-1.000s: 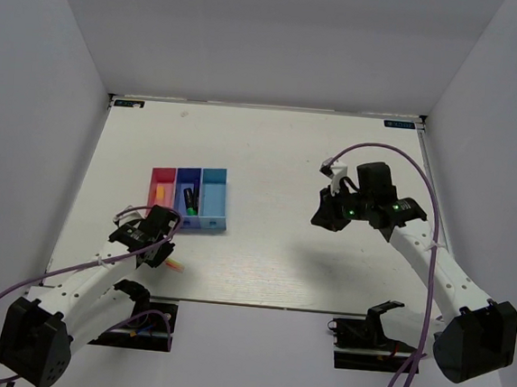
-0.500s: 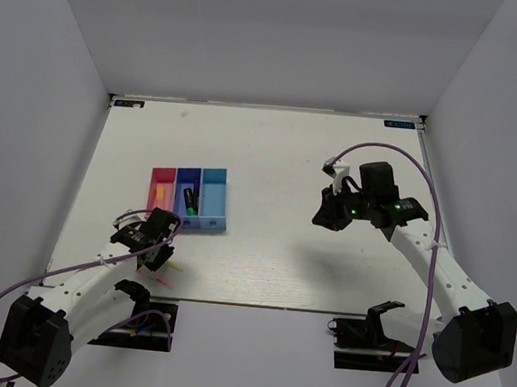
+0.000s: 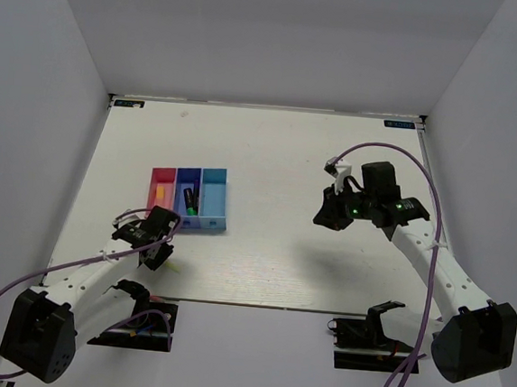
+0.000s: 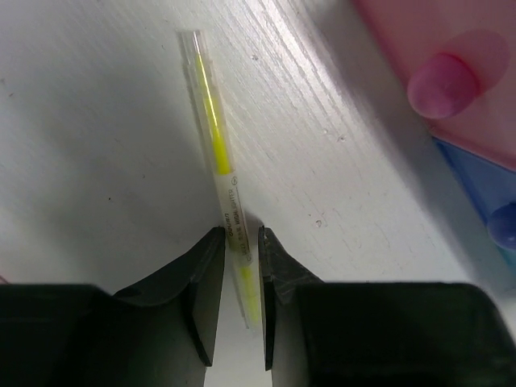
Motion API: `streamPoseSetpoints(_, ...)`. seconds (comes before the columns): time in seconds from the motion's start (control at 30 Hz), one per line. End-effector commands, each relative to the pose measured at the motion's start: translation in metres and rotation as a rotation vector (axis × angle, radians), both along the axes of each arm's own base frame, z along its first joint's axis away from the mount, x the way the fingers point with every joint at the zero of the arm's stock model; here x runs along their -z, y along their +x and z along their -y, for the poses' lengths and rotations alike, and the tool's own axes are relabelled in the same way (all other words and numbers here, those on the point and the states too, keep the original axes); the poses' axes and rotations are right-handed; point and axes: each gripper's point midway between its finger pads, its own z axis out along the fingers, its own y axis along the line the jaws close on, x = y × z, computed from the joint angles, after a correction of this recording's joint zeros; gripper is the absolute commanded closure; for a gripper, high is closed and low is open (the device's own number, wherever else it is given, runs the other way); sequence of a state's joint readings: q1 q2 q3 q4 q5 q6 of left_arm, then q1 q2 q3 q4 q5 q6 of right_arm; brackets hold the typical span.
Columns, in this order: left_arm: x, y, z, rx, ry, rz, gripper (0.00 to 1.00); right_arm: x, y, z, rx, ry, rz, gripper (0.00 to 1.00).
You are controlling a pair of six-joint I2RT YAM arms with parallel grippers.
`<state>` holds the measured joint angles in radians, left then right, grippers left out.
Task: Sort the stationery into containers
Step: Pick up the pen from the center of the board.
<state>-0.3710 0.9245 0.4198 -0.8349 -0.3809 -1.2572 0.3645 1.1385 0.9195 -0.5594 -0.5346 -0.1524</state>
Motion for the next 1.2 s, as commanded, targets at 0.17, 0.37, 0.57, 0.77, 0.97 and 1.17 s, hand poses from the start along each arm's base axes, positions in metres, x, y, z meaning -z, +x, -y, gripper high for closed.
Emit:
streamPoseSetpoints(0.17,0.008,0.003,-0.002,-0.071,-0.023,-0.006,0.65,-0.005,-0.003,0.0,-0.005,0.031,-0.008,0.84)
streamPoseSetpoints(0.37,0.009,0.005,-0.002,-0.066,-0.026,-0.017,0.7,-0.005,-0.003,0.001,0.0,0.035,-0.014,0.84)
streamPoseSetpoints(0.57,0.008,0.004,-0.001,-0.054,-0.035,-0.016,0.88,-0.007,-0.002,0.002,0.005,0.047,-0.017,0.84)
streamPoseSetpoints(0.77,-0.013,0.011,0.004,0.007,-0.044,0.028,1.0,-0.007,-0.003,0.002,0.003,0.05,-0.024,0.84)
streamPoseSetpoints(0.97,-0.052,0.012,0.015,0.114,-0.066,0.132,1.0,-0.005,-0.002,0.002,0.007,0.053,-0.033,0.84)
streamPoseSetpoints(1.17,-0.082,0.013,0.031,0.238,-0.094,0.194,1.0,-0.005,-0.002,0.002,0.005,0.055,-0.04,0.84)
